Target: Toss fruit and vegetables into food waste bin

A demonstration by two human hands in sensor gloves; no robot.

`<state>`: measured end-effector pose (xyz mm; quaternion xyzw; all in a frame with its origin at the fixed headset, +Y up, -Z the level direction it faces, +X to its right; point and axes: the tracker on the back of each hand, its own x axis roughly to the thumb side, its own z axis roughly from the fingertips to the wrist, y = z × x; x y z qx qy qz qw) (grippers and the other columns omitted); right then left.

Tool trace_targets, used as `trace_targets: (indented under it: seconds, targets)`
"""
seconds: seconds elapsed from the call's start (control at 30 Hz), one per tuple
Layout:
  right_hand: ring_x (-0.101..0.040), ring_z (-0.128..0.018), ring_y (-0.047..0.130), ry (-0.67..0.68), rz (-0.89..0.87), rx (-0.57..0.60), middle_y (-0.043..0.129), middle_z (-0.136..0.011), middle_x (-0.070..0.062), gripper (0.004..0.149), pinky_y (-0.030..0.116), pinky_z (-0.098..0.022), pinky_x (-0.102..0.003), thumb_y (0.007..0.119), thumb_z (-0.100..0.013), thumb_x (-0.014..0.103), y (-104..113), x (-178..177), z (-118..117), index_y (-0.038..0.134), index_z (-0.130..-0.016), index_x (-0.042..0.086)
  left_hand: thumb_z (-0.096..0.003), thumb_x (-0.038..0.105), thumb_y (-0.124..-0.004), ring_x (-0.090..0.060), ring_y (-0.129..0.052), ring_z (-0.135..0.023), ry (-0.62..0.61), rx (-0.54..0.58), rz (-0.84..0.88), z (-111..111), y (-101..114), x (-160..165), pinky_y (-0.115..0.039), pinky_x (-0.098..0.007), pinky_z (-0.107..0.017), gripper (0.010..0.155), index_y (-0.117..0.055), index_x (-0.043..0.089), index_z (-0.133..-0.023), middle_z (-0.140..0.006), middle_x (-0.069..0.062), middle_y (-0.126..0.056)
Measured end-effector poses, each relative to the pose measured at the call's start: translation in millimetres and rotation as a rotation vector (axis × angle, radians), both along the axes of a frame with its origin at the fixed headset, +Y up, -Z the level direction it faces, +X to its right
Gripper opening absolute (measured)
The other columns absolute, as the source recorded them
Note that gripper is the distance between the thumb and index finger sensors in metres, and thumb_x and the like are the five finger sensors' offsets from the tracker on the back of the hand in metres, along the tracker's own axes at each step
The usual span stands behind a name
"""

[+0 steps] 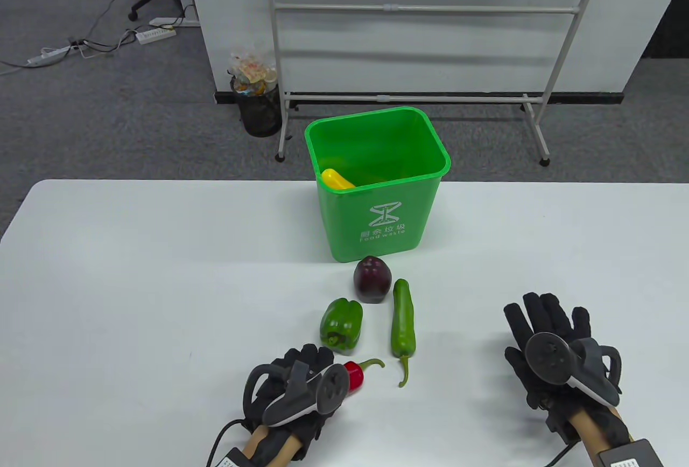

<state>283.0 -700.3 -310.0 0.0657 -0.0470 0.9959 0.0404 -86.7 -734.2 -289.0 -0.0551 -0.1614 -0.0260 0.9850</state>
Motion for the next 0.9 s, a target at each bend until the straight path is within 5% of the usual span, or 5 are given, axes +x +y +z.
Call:
trace_targets:
  seconds: [0.17,0.33,0.6,0.73,0.9]
  targets:
    - [-0.039,-0.116,0.031,0.007,0.000,-0.009,0.030,-0.119,-0.006,0.078,0.021,-0.076,-0.076,0.075,-0.042,0.049,0.7,-0.3,1.1,0.042,-0.110,0.030,-0.0345,0.049,-0.092,-0.050,-0.080,-0.080,0.090,-0.124,-0.055,-4.7,-16.1,13.7,-0.071,-0.059,-0.057,0.085,-0.059,0.006,-0.100,-0.100,-0.026,-0.068]
    - [-0.039,-0.116,0.031,-0.002,-0.013,-0.045,0.030,-0.119,-0.006,0.079,0.022,-0.076,-0.076,0.075,-0.042,0.050,-2.1,5.1,1.5,0.039,-0.110,0.030,-0.0343,0.040,-0.096,-0.046,-0.090,-0.072,0.097,-0.107,-0.128,-7.1,-24.8,15.5,-0.078,-0.055,-0.052,0.079,-0.064,0.005,-0.098,-0.093,-0.024,-0.079]
    - [-0.040,-0.116,0.031,0.013,-0.042,-0.062,0.030,-0.119,-0.007,0.079,0.022,-0.076,-0.076,0.075,-0.042,0.050,-2.6,9.0,1.7,0.040,-0.110,0.030,-0.0323,0.035,-0.102,-0.043,-0.096,-0.073,0.110,-0.232,-0.041,-6.0,-13.8,3.5,-0.083,-0.054,-0.052,0.076,-0.070,0.007,-0.095,-0.089,-0.021,-0.086]
    - [-0.039,-0.115,0.034,0.019,-0.049,-0.061,0.030,-0.118,-0.007,0.079,0.022,-0.076,-0.076,0.075,-0.042,0.050,-2.9,9.1,0.9,0.040,-0.110,0.029,-0.0327,0.035,-0.101,-0.043,-0.095,-0.076,-0.031,-0.389,0.174,-0.6,-7.9,2.3,-0.082,-0.054,-0.054,0.076,-0.069,0.008,-0.096,-0.091,-0.021,-0.085]
    - [-0.040,-0.115,0.034,0.029,-0.055,-0.061,0.031,-0.118,-0.008,0.078,0.024,-0.075,-0.076,0.074,-0.042,0.050,-3.8,7.3,1.0,0.041,-0.110,0.029,-0.0362,0.032,-0.100,-0.044,-0.090,-0.081,-0.417,-0.793,0.881,7.6,-8.3,25.4,-0.078,-0.056,-0.059,0.076,-0.065,0.007,-0.098,-0.096,-0.021,-0.080]
